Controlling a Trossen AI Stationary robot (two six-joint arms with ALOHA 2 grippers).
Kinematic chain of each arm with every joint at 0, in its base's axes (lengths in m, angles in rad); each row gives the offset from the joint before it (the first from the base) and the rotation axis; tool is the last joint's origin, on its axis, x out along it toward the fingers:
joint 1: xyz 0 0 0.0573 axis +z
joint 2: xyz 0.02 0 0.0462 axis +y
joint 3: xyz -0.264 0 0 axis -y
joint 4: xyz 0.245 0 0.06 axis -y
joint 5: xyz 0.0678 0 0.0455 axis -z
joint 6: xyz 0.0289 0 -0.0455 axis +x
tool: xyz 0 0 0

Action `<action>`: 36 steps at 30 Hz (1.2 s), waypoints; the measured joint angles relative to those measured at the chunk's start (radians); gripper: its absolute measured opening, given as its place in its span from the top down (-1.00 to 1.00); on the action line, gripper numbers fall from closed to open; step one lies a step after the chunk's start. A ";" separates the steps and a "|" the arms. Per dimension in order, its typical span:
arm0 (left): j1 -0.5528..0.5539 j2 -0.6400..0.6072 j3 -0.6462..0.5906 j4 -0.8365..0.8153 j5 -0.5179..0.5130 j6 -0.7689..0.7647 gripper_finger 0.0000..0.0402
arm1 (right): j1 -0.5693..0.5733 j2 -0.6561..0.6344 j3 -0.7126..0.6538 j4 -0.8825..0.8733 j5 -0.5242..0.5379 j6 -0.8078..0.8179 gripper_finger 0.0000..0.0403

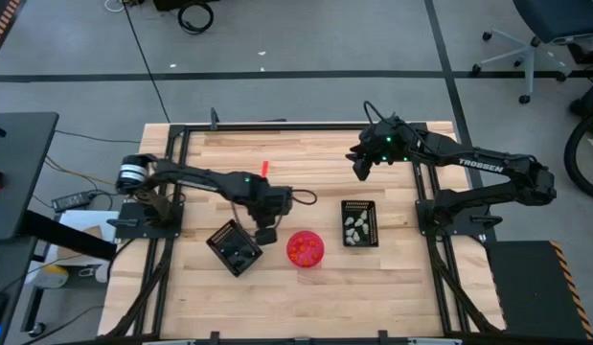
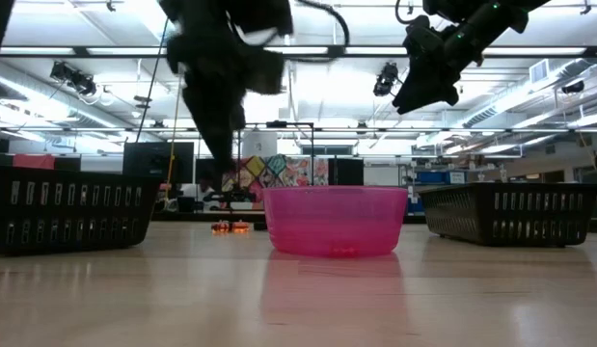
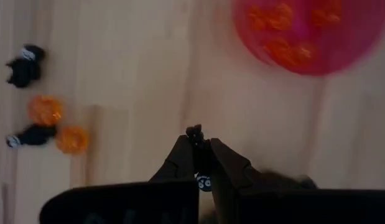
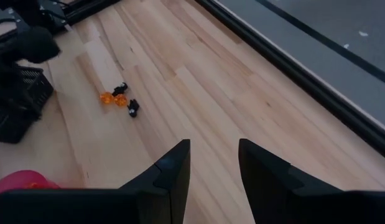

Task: Sort Halloween decoration
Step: Put the black skeleton toy into the bottom black bin

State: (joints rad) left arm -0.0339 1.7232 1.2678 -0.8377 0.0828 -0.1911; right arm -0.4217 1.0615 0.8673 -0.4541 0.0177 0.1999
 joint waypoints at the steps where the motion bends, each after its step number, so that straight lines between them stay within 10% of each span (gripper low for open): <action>1: -0.007 -0.019 0.000 -0.011 0.012 0.000 0.95 | 0.000 0.000 0.000 0.007 0.000 -0.008 0.31; 18: -0.206 -0.123 0.000 -0.347 0.091 -0.062 0.95 | 0.003 0.000 0.000 0.111 -0.010 -0.044 0.31; 36: -0.304 -0.155 -0.235 -0.140 0.043 -0.214 0.83 | 0.003 0.000 0.000 0.116 -0.039 -0.042 0.31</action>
State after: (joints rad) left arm -0.3376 1.5681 1.0333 -0.9773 0.1261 -0.4048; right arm -0.4183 1.0615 0.8673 -0.3382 -0.0211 0.1577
